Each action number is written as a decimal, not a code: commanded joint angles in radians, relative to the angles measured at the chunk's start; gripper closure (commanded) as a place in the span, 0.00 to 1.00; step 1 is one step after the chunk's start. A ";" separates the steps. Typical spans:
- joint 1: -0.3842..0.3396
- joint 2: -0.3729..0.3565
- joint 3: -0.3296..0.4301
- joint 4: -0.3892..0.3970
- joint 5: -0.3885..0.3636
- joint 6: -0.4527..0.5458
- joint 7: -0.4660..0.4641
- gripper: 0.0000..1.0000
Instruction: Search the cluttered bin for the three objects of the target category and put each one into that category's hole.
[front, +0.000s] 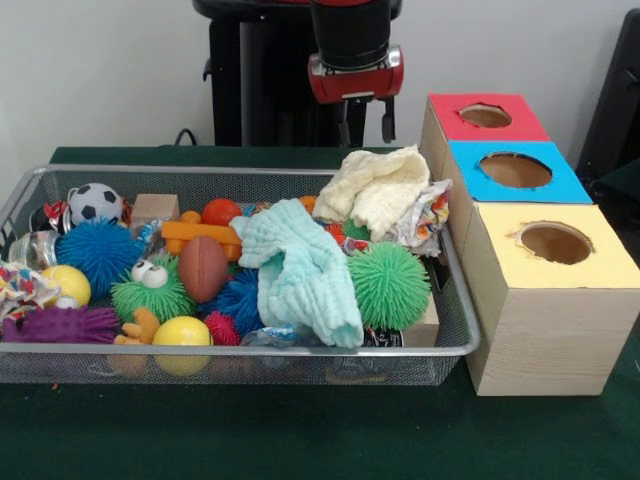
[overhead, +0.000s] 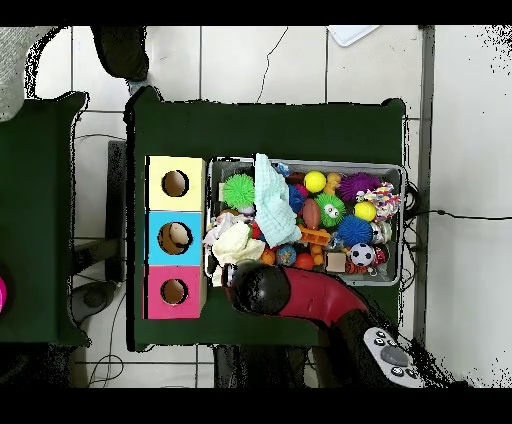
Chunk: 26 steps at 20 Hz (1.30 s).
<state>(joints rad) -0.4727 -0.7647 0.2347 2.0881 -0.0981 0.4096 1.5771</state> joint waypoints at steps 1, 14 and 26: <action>-0.041 0.047 -0.003 -0.143 -0.070 0.046 0.009 0.00; -0.103 0.023 0.013 -0.310 -0.291 -0.008 -0.099 0.00; -0.212 0.120 0.120 -0.414 -0.411 -0.039 -0.120 0.00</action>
<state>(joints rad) -0.6450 -0.7237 0.2478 1.7951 -0.4248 0.4092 1.5771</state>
